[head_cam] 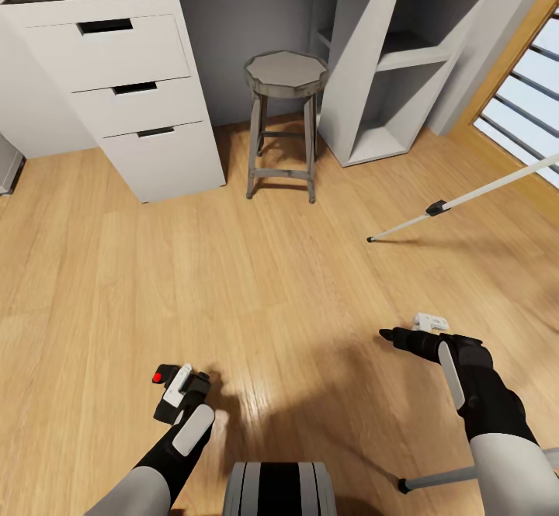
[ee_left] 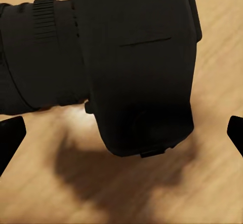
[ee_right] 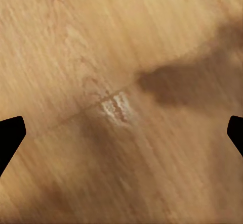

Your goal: Attach the digital camera to the camera tripod in the bedroom.

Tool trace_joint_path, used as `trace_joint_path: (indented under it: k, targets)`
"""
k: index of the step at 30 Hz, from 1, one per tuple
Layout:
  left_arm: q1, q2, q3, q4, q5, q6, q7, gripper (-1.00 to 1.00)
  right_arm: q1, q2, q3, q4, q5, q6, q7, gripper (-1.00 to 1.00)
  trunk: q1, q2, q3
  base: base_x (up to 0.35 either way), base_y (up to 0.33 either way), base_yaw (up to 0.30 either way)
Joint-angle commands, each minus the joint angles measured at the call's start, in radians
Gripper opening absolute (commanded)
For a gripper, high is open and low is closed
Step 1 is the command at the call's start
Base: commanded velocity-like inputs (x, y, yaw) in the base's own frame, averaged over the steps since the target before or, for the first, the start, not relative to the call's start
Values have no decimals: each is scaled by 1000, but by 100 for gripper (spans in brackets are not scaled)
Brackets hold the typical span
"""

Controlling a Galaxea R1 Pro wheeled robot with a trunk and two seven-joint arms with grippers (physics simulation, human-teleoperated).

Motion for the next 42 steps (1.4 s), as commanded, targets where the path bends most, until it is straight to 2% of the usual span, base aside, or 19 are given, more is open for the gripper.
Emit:
trace_joint_path:
  k: [1, 42]
  targets:
    - [0, 1, -8, 0, 10, -7, 5, 100, 0, 0, -1, -1, -3, 5, 2, 100, 0, 0, -1, 0, 0, 0]
    - [0, -2, -10, 12, 8, -5, -2, 100, 0, 1, -1, -2, -3, 5, 2, 100, 0, 0, -1, 10, 8, 0]
